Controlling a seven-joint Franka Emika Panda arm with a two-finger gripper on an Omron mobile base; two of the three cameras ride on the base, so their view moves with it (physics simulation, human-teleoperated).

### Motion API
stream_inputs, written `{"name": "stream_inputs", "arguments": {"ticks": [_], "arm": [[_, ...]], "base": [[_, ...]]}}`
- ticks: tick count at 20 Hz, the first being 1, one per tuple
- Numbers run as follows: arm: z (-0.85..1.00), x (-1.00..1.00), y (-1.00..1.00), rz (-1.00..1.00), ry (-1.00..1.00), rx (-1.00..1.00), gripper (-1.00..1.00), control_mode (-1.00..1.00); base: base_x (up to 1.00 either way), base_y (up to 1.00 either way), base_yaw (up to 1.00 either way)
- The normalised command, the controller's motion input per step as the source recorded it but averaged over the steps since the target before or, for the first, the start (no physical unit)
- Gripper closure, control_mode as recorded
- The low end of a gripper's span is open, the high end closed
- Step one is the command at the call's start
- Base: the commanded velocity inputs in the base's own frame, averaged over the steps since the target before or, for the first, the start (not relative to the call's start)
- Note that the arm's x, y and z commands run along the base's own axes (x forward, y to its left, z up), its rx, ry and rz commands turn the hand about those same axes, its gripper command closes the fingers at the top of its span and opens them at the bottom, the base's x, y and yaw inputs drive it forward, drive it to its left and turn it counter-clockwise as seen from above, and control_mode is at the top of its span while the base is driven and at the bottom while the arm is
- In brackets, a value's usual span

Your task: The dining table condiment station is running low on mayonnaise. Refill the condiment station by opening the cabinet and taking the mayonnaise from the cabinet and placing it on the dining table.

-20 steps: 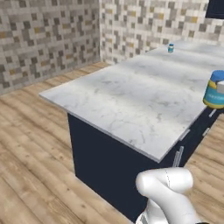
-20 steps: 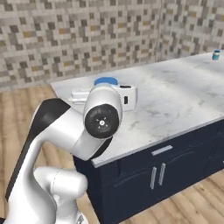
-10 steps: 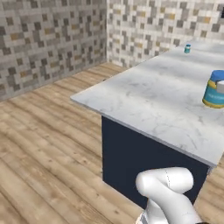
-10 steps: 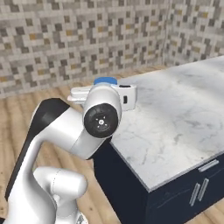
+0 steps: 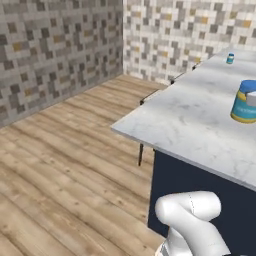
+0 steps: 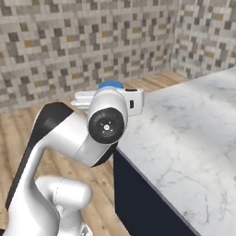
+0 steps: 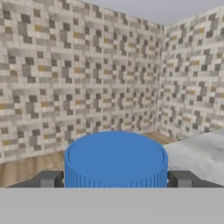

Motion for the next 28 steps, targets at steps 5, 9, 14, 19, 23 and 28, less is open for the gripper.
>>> {"name": "stream_inputs", "arguments": {"ticks": [5, 9, 14, 19, 23, 28], "arm": [[0.0, 0.0, 0.0, 0.0, 0.0, 0.0, 1.0, 1.0], [0.0, 0.0, 0.0, 0.0, 0.0, 0.0, 1.0, 1.0], [0.0, 0.0, 0.0, 0.0, 0.0, 0.0, 1.0, 1.0], [0.0, 0.0, 0.0, 0.0, 0.0, 0.0, 1.0, 1.0], [0.0, 0.0, 0.0, 0.0, 0.0, 0.0, 1.0, 1.0], [0.0, 0.0, 0.0, 0.0, 0.0, 0.0, 1.0, 1.0]], "base": [[0.85, 1.0, -0.26], [0.8, 1.0, -0.27], [0.79, 1.0, -0.28], [0.78, 1.0, -0.29], [0.77, 1.0, -0.29], [0.79, 1.0, -0.29]]}}
